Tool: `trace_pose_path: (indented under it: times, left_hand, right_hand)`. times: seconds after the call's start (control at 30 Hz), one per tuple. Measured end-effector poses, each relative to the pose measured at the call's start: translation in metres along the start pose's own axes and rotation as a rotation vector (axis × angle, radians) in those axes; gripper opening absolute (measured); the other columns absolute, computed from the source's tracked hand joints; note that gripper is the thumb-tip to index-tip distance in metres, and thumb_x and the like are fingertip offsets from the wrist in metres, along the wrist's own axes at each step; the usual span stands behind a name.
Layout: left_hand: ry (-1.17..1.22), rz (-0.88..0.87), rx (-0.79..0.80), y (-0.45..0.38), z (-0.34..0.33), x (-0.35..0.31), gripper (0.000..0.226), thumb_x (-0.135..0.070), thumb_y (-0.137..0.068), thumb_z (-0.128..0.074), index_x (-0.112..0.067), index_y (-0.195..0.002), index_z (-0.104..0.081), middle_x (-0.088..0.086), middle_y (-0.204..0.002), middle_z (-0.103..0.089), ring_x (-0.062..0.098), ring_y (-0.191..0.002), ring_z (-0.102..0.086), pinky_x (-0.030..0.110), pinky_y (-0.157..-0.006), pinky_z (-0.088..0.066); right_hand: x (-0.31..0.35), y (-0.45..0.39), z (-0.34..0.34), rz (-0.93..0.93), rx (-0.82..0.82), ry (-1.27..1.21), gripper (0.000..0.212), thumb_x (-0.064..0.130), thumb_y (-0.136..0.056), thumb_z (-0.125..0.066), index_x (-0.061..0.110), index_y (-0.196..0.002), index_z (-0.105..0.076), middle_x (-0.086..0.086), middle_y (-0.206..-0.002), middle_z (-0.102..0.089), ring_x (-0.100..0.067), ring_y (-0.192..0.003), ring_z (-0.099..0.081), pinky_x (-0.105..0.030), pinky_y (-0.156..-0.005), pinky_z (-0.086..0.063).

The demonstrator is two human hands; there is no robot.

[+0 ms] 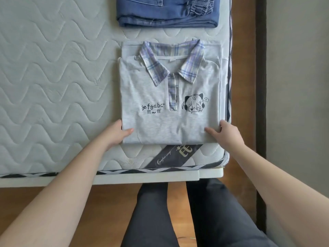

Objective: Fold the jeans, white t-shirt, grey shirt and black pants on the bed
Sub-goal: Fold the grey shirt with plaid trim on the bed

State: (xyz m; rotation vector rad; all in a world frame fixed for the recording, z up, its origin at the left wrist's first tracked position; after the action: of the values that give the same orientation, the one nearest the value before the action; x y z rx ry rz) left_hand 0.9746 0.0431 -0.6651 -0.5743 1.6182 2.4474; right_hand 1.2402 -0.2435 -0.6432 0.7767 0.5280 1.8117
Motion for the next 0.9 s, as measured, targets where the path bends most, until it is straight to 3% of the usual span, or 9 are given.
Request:
trace_pose_path:
  times: [0.2, 0.27, 0.33, 0.4, 0.47, 0.57, 0.7, 0.83, 0.9]
  left_hand:
    - [-0.163, -0.104, -0.394, 0.024, -0.018, 0.006, 0.025, -0.03, -0.092, -0.066, -0.007, -0.093, -0.055, 0.014, -0.09, -0.065, 0.035, -0.086, -0.061, 0.035, -0.066, -0.038]
    - [-0.196, -0.068, -0.464, 0.029, -0.031, 0.002, 0.027, -0.026, -0.092, -0.064, -0.005, -0.106, -0.055, 0.017, -0.1, -0.064, 0.039, -0.096, -0.06, 0.038, -0.071, -0.041]
    - [-0.322, -0.084, -0.639, 0.037, -0.046, -0.005, 0.042, -0.021, -0.089, -0.063, -0.007, -0.128, -0.052, 0.022, -0.12, -0.058, 0.04, -0.112, -0.053, 0.045, -0.087, -0.041]
    - [-0.482, -0.291, -0.766, 0.045, -0.061, -0.019, 0.055, -0.021, -0.086, -0.06, -0.011, -0.138, -0.047, 0.02, -0.134, -0.051, 0.039, -0.123, -0.047, 0.049, -0.096, -0.039]
    - [-0.607, -0.508, -0.702, 0.04, -0.077, -0.035, 0.061, -0.027, -0.09, -0.053, -0.012, -0.147, -0.039, 0.016, -0.15, -0.041, 0.034, -0.139, -0.037, 0.049, -0.111, -0.03]
    - [-0.635, -0.515, -0.628, 0.019, -0.098, -0.059, 0.066, -0.035, -0.095, -0.041, -0.01, -0.154, -0.025, 0.011, -0.161, -0.025, 0.028, -0.149, -0.021, 0.044, -0.121, -0.01]
    - [-0.673, -0.418, -0.61, -0.007, -0.119, -0.061, 0.066, -0.04, -0.098, -0.029, -0.007, -0.155, -0.023, 0.013, -0.162, -0.018, 0.027, -0.15, -0.019, 0.047, -0.12, -0.02]
    - [-0.734, -0.384, -0.593, -0.018, -0.121, -0.055, 0.068, -0.044, -0.099, -0.028, -0.009, -0.156, -0.014, 0.01, -0.164, -0.01, 0.022, -0.151, -0.012, 0.045, -0.122, -0.015]
    - [-0.721, -0.406, -0.59, -0.014, -0.118, -0.063, 0.067, -0.043, -0.097, -0.033, -0.008, -0.154, -0.024, 0.012, -0.162, -0.019, 0.025, -0.15, -0.021, 0.047, -0.12, -0.021]
  right_hand:
    - [-0.01, 0.016, -0.006, -0.031, -0.119, -0.173, 0.044, 0.044, -0.092, -0.063, 0.014, -0.076, -0.036, -0.006, -0.068, -0.05, -0.026, -0.059, -0.044, -0.036, -0.052, -0.033]
    - [-0.012, 0.019, -0.013, -0.044, -0.126, -0.09, 0.033, 0.04, -0.095, -0.059, 0.011, -0.087, -0.044, -0.008, -0.08, -0.057, -0.032, -0.071, -0.052, -0.037, -0.057, -0.037]
    - [-0.011, 0.023, -0.019, -0.021, -0.268, 0.029, 0.033, 0.038, -0.095, -0.059, 0.009, -0.11, -0.053, -0.013, -0.103, -0.058, -0.035, -0.09, -0.056, -0.042, -0.073, -0.043]
    - [0.0, 0.026, -0.025, 0.076, -0.443, 0.122, 0.045, 0.033, -0.094, -0.058, 0.008, -0.13, -0.048, -0.017, -0.117, -0.053, -0.036, -0.105, -0.052, -0.046, -0.089, -0.04]
    - [0.019, 0.026, -0.032, 0.245, -0.484, 0.177, 0.054, 0.033, -0.096, -0.054, 0.011, -0.143, -0.038, -0.017, -0.134, -0.047, -0.035, -0.124, -0.045, -0.047, -0.104, -0.032]
    - [0.062, 0.009, -0.046, 0.408, -0.42, 0.224, 0.063, 0.035, -0.1, -0.04, 0.012, -0.155, -0.02, -0.01, -0.16, -0.024, -0.026, -0.149, -0.019, -0.043, -0.122, -0.012]
    - [0.103, -0.023, -0.057, 0.414, -0.383, 0.243, 0.063, 0.04, -0.102, -0.028, 0.015, -0.157, -0.011, -0.002, -0.165, -0.008, -0.017, -0.152, -0.004, -0.039, -0.123, -0.001]
    - [0.087, -0.046, -0.062, 0.362, -0.275, 0.306, 0.067, 0.047, -0.102, -0.021, 0.017, -0.157, 0.003, 0.002, -0.165, 0.009, -0.011, -0.15, 0.013, -0.036, -0.122, 0.01]
    - [0.089, -0.046, -0.06, 0.378, -0.267, 0.268, 0.066, 0.046, -0.103, -0.024, 0.018, -0.158, -0.001, 0.002, -0.165, 0.006, -0.012, -0.15, 0.011, -0.036, -0.122, 0.008]
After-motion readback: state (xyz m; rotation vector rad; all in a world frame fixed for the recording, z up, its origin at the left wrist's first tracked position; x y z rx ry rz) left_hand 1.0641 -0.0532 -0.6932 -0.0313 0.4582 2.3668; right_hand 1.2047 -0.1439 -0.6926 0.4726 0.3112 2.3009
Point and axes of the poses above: each hand's wrist, its own y-axis away from the middle knuckle, its own z-axis out of the back of the hand, x = y × z, the point moved 1 cm from there along -y, towards the middle knuckle
